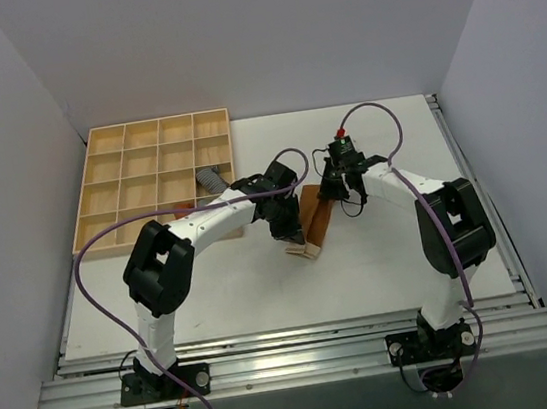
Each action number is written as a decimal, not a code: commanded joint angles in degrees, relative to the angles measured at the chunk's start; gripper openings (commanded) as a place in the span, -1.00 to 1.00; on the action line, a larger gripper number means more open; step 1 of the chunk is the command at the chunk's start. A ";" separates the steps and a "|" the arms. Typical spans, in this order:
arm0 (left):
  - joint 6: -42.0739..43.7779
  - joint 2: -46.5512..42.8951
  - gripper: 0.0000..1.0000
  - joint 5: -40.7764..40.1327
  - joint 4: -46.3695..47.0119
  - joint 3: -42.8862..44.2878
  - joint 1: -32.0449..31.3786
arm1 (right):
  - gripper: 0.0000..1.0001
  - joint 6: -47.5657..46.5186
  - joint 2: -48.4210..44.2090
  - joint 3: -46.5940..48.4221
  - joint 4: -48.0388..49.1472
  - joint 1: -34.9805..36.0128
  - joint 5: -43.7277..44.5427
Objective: Roll the underwear
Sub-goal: Fold the underwear, then roll the underwear
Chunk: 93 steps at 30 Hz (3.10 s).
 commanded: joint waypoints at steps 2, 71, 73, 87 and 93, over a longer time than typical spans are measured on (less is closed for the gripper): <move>-1.29 -1.84 -0.93 -0.38 1.07 2.39 0.08 | -1.00 -2.36 -2.78 -1.38 -0.10 -1.57 1.03; -2.08 -14.06 0.04 9.82 20.57 -19.23 4.92 | -0.81 10.63 -22.55 -39.43 16.51 6.06 -10.93; -3.39 -14.58 0.04 9.90 22.67 -21.16 3.25 | -0.78 13.88 -24.31 -40.67 18.62 7.82 -9.52; -15.53 -18.54 -0.21 3.13 40.17 -35.14 -5.54 | -0.26 17.25 -38.55 -36.38 2.38 9.06 -7.50; -14.65 -14.76 -0.29 4.63 41.67 -33.64 -5.81 | -0.73 14.34 -32.70 -31.54 9.37 6.96 -11.44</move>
